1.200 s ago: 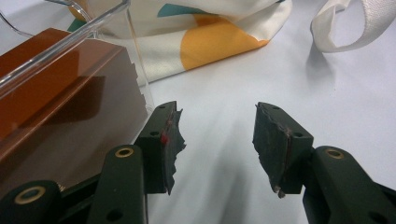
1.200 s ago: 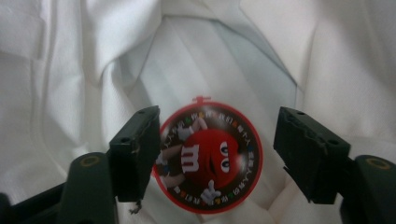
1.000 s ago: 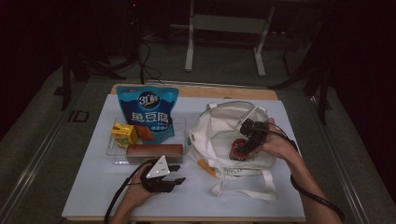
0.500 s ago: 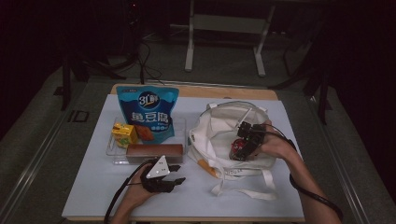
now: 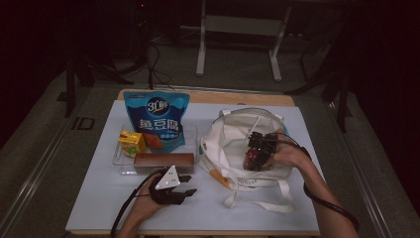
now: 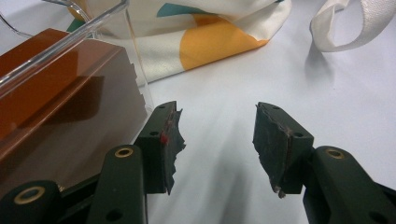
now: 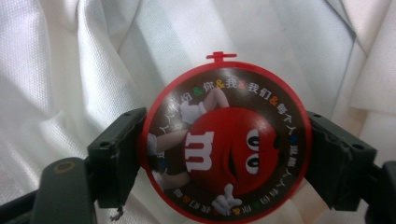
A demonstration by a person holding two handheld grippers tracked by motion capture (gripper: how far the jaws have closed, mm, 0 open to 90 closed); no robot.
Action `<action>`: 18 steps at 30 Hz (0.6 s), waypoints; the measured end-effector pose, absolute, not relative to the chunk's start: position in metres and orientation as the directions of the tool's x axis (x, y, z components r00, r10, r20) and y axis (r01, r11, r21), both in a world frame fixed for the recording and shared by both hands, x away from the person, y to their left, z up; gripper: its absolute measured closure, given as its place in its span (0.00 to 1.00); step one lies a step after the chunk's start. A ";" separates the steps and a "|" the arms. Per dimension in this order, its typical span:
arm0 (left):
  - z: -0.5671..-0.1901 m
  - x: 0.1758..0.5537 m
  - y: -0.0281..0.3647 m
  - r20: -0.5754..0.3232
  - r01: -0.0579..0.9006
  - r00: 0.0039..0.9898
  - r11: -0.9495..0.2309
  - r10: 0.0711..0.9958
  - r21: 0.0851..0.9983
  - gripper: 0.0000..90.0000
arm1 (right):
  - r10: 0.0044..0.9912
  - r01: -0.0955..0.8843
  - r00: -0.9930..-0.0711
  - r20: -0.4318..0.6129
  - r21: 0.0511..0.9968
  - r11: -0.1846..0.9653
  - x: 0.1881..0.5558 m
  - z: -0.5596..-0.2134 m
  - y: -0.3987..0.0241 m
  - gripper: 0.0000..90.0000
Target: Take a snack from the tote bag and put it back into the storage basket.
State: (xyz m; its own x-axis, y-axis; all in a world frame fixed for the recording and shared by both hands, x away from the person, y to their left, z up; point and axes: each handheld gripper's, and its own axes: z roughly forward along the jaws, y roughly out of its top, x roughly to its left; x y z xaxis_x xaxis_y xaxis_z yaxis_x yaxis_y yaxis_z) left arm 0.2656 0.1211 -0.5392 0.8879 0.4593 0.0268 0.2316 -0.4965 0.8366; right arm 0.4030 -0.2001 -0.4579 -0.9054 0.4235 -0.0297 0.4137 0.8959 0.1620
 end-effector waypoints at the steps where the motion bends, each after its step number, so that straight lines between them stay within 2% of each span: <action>1: -0.539 0.266 0.121 0.026 0.232 0.888 -0.496 0.459 0.837 0.56 | 0.425 0.416 -0.905 -0.025 0.161 0.895 0.403 -0.458 -0.200 0.24; 18: -0.539 0.266 0.121 0.026 0.232 0.888 -0.496 0.459 0.837 0.56 | 0.409 0.397 -0.911 -0.053 0.161 0.904 0.402 -0.458 -0.198 0.26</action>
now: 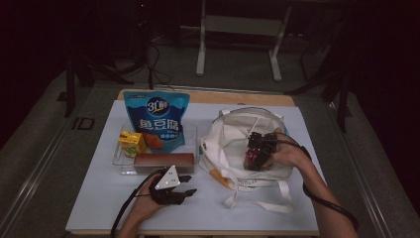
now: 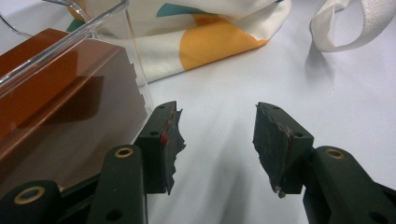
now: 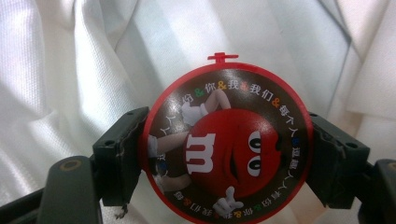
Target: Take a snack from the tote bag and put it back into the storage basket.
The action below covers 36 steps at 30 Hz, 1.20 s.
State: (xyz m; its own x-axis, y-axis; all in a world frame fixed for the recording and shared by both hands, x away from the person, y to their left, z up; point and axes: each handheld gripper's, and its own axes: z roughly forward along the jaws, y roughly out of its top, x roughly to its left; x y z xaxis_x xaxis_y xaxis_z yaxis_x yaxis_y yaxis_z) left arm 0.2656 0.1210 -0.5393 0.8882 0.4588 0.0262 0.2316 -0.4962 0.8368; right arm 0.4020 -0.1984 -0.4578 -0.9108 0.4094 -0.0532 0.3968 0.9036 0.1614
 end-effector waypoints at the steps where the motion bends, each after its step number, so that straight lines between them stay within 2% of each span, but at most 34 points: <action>1: -0.539 0.266 0.121 0.027 0.231 0.888 -0.497 0.459 0.836 0.56 | 0.410 0.397 -0.911 -0.054 0.166 0.903 0.402 -0.457 -0.198 0.26; 10: -0.539 0.266 0.121 0.025 0.232 0.889 -0.496 0.458 0.837 0.56 | 0.407 0.390 -0.912 -0.054 0.197 0.899 0.402 -0.446 -0.200 0.26; 36: -0.539 0.265 0.121 0.027 0.231 0.888 -0.498 0.458 0.836 0.56 | 0.310 0.273 -0.943 -0.119 0.249 0.929 0.386 -0.412 -0.191 0.26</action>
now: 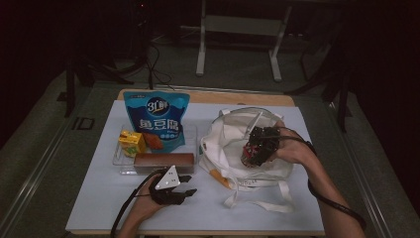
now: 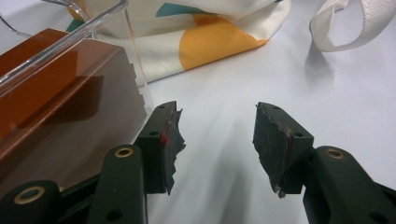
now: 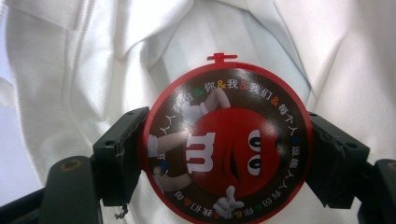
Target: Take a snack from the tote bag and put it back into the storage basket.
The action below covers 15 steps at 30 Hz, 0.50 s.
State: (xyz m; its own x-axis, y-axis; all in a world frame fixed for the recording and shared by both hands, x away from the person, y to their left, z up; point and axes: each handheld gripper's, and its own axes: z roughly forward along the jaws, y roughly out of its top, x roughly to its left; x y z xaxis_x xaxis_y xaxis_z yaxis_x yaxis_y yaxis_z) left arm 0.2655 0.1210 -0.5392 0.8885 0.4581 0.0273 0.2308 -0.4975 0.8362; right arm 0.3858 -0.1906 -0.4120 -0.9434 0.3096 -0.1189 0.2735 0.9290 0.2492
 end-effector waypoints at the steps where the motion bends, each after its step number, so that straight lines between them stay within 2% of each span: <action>1: -0.539 0.265 0.121 0.027 0.231 0.888 -0.497 0.458 0.836 0.56 | 0.310 0.275 -0.943 -0.116 0.249 0.929 0.385 -0.411 -0.190 0.26; 15: -0.539 0.265 0.121 0.029 0.229 0.889 -0.497 0.458 0.837 0.56 | 0.270 0.226 -0.952 -0.141 0.270 0.936 0.380 -0.398 -0.184 0.26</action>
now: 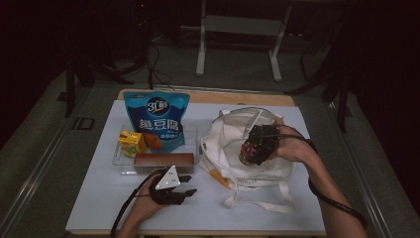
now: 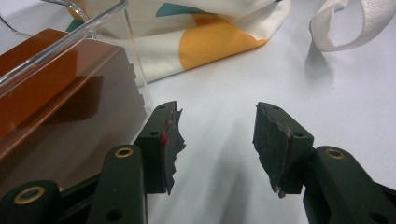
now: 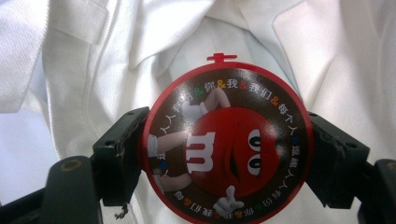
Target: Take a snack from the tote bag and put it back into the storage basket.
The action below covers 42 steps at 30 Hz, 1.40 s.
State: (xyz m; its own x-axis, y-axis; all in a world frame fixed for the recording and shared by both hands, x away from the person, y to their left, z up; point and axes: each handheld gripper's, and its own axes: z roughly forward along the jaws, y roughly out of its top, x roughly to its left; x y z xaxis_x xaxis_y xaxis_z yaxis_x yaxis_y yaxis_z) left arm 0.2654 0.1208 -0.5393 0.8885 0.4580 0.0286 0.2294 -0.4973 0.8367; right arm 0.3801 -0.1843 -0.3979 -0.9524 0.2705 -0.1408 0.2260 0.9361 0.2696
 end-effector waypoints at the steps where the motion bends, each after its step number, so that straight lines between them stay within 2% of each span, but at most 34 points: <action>1: -0.539 0.265 0.121 0.029 0.229 0.889 -0.498 0.458 0.837 0.56 | 0.267 0.222 -0.953 -0.143 0.271 0.937 0.380 -0.396 -0.183 0.26; 16: -0.539 0.265 0.121 0.029 0.229 0.889 -0.497 0.457 0.837 0.56 | 0.237 0.177 -0.958 -0.160 0.319 0.931 0.377 -0.375 -0.175 0.26; 42: -0.539 0.265 0.121 0.029 0.229 0.889 -0.497 0.457 0.837 0.56 | 0.174 0.104 -0.969 -0.175 0.346 0.932 0.374 -0.355 -0.154 0.26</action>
